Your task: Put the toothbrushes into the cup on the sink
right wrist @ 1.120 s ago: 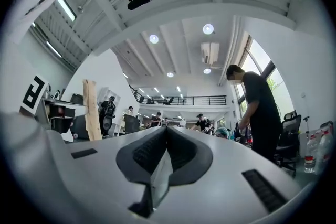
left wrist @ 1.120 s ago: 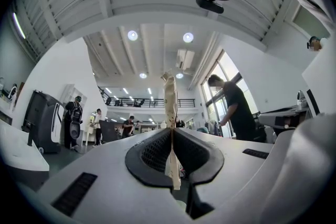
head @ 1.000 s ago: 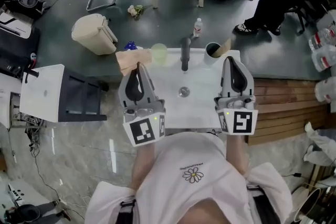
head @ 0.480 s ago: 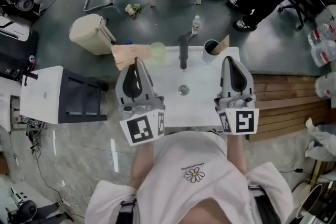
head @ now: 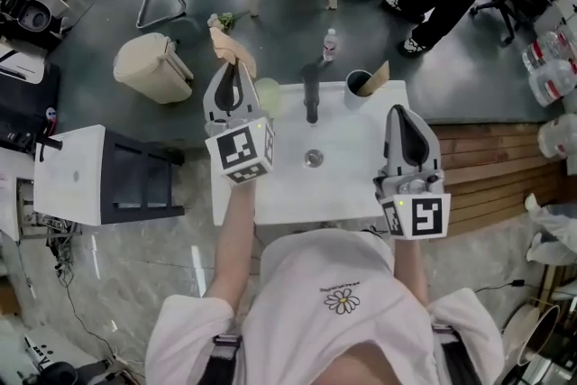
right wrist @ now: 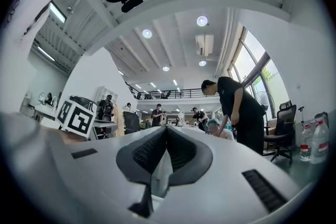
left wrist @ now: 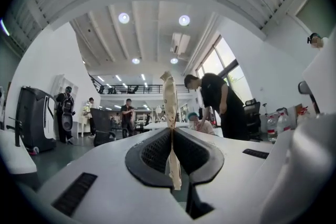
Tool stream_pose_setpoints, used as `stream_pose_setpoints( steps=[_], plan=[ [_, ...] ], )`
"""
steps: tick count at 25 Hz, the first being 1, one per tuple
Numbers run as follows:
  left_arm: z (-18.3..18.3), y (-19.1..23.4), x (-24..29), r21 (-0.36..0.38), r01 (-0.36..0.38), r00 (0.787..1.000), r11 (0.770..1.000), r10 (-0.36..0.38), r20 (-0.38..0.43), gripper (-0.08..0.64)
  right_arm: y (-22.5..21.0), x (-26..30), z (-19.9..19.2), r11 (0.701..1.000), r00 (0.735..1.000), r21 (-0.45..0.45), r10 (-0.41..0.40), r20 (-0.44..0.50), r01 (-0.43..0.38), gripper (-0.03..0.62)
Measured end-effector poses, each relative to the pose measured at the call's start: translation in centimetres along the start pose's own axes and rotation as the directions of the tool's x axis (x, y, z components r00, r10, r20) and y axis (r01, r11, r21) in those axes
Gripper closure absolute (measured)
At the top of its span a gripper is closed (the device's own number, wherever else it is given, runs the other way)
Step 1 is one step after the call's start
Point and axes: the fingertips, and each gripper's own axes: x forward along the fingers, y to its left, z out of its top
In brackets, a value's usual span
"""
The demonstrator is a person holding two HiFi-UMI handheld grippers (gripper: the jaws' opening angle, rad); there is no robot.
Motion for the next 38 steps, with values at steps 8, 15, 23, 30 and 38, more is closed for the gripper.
stream_pose_setpoints(
  steps=[8,15,23,30,38],
  plan=[
    [-8.0,-0.4,2.2,-0.015,0.013,0.989,1.000,-0.015,-0.145,0.534,-1.4,-2.0,-0.4,0.998,0.997,-0.025,-0.066,-0.034,0.066,0.580],
    [-12.4,-0.5,2.0,-0.032,0.003,0.980,0.999,-0.010,-0.198,0.534,-2.0,-3.0,-1.1,0.994,0.993,-0.034,-0.105,-0.061,0.103,0.580],
    [-11.1,-1.5,1.7,-0.075,0.030,0.985,0.997,-0.042,-0.166,0.534,-1.8,-3.4,-1.3,0.993,0.991,-0.044,-0.113,-0.076,0.110,0.580],
    [-12.6,-2.4,0.9,-0.089,0.042,0.974,0.995,-0.061,-0.216,0.534,-1.9,-3.5,-1.5,0.992,0.989,-0.035,-0.121,-0.082,0.119,0.580],
    [-17.1,-2.8,0.2,-0.057,0.053,0.948,0.997,-0.069,-0.312,0.534,-1.6,-3.8,-1.9,0.994,0.990,-0.031,-0.108,-0.096,0.105,0.580]
  ],
)
